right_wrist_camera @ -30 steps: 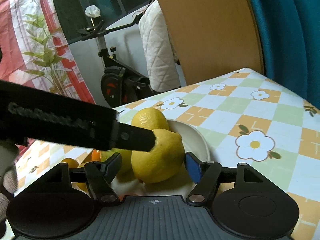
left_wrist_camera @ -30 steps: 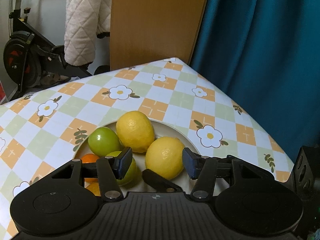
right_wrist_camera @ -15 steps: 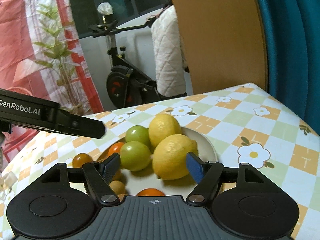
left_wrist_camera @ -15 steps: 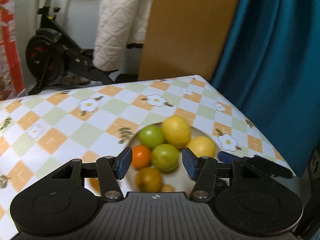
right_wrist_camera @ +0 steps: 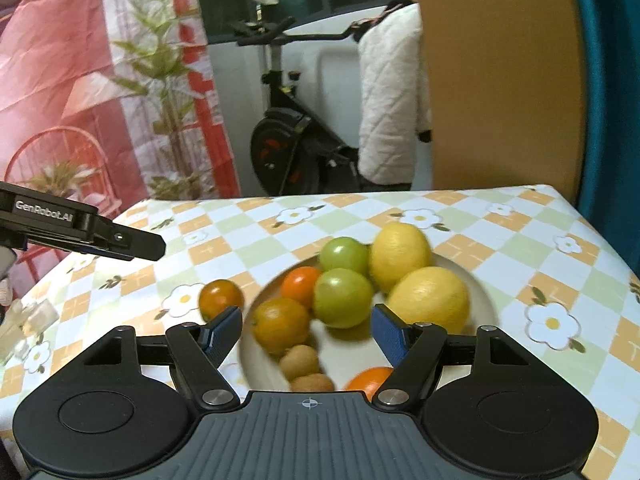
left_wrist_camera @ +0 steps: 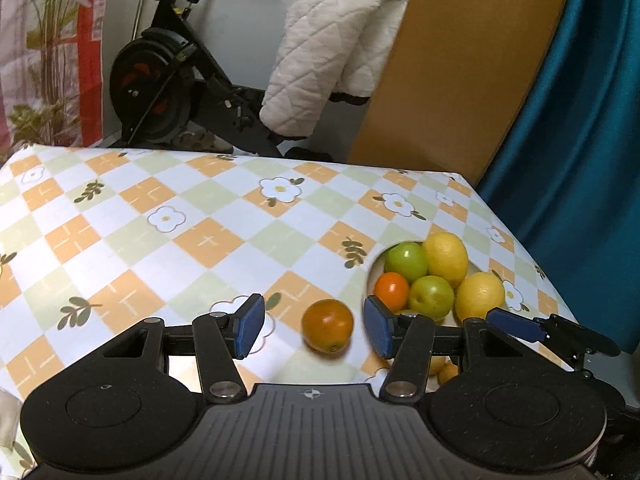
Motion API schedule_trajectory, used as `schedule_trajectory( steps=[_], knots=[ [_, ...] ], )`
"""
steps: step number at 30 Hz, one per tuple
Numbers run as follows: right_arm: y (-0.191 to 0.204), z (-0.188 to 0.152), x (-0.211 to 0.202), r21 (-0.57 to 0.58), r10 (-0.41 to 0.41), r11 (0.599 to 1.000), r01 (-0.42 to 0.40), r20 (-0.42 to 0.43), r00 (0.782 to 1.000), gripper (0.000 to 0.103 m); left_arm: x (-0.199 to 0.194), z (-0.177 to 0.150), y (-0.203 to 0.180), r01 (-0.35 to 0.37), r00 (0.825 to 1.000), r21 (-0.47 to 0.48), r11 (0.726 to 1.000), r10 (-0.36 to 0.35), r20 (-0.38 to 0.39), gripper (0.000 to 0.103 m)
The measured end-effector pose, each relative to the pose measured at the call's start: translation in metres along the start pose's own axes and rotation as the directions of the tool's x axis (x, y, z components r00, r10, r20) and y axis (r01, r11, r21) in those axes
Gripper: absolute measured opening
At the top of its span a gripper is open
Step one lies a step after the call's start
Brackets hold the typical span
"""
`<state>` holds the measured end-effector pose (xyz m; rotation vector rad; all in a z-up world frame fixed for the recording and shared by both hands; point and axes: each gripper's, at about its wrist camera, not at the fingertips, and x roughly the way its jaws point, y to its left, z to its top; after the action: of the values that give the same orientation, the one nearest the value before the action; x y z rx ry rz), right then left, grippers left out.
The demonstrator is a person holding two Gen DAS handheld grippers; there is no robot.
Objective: Organize fruits
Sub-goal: 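Move the left tool to the dark orange fruit and close on it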
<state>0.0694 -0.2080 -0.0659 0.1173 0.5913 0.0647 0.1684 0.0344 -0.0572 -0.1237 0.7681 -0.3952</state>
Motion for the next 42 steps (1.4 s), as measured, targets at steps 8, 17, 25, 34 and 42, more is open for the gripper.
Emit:
schedule_trajectory(
  steps=[8,17,25,34,42],
  knots=[
    [0.047,0.017,0.029,-0.131,0.098,0.986,-0.103,-0.049,0.994,0.062,0.002,-0.002,0.014,0.016,1.0,-0.023,1.0,-0.016,0.004,0.056],
    [0.078,0.025,0.073,-0.254,0.109,0.957,-0.137,-0.122,0.987,0.057,0.014,-0.002,0.021,0.026,1.0,-0.051,0.998,-0.027,-0.001,0.056],
    [0.082,0.018,0.097,-0.271,0.089,0.953,-0.137,-0.182,0.979,0.053,0.026,-0.001,0.024,0.047,0.999,-0.071,0.996,-0.048,-0.017,0.056],
    [0.088,0.015,0.102,-0.254,0.113,0.953,-0.165,-0.205,0.972,0.044,0.047,-0.013,0.029,0.073,0.993,-0.119,0.99,-0.083,-0.081,0.056],
    [0.097,0.011,0.102,-0.251,0.128,0.951,-0.182,-0.217,0.968,0.04,0.06,-0.021,0.025,0.088,0.988,-0.123,0.989,-0.102,-0.117,0.056]
  ],
)
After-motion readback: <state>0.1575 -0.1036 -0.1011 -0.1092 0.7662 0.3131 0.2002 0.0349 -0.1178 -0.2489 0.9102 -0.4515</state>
